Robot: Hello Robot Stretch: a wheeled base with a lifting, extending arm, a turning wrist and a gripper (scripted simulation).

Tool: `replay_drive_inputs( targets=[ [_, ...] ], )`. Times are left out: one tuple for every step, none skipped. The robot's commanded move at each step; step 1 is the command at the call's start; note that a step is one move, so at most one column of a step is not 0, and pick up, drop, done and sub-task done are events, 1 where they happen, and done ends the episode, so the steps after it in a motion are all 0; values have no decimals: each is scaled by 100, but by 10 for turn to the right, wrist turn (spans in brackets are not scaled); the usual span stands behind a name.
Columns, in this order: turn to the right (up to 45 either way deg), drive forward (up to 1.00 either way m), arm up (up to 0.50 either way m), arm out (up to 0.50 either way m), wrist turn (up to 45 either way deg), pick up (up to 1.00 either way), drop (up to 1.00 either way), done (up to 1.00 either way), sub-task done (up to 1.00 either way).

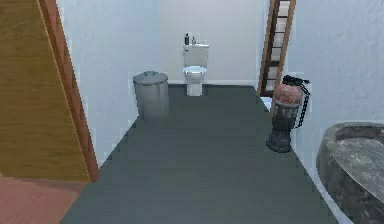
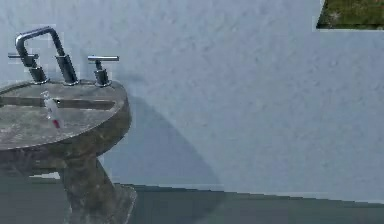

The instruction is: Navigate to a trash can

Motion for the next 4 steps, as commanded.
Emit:
replay_drive_inputs(
  targets=[
    [0,100,0,0,0,0,0,0,0],
    [0,100,0,0,0,0,0,0,0],
    [120,0,0,0,0,0,0,0,0],
    [30,0,0,0,0,0,0,0,0]
  ],
)
